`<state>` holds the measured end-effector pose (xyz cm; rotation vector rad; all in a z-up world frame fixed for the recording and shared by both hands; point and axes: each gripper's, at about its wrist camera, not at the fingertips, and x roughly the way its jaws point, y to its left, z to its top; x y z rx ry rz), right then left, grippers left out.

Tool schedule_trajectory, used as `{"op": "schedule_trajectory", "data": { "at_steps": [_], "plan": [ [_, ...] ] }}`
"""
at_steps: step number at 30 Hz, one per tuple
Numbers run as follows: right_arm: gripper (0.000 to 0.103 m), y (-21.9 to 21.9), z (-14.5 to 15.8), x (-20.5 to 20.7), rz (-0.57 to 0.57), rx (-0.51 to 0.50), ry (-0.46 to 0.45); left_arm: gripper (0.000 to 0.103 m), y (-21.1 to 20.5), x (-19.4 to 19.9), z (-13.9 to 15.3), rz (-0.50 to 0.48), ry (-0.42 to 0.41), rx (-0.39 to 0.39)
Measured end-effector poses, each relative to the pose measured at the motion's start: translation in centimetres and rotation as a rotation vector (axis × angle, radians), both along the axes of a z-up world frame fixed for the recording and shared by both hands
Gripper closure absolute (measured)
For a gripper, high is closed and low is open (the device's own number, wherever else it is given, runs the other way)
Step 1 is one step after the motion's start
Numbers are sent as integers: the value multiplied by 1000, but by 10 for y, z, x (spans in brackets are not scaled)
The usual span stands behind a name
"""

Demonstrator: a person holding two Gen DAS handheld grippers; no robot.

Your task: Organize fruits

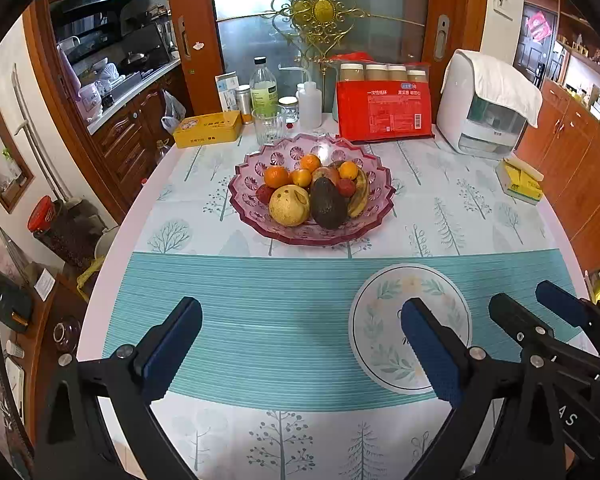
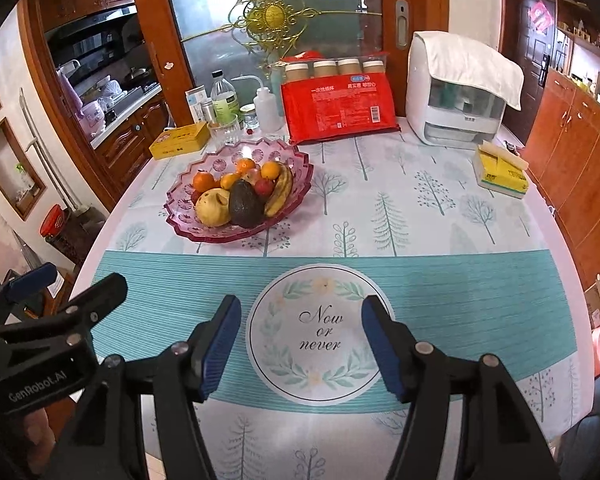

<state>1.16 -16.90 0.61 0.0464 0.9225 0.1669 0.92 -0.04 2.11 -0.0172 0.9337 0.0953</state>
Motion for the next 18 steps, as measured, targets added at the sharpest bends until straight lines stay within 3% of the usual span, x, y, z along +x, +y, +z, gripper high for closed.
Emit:
{"op": "schedule_trajectory", "data": {
  "at_steps": [18],
  "plan": [
    [39,2,1,0,-5,-2,4,4,-5,0,-6,-23,12,-4]
  ]
}}
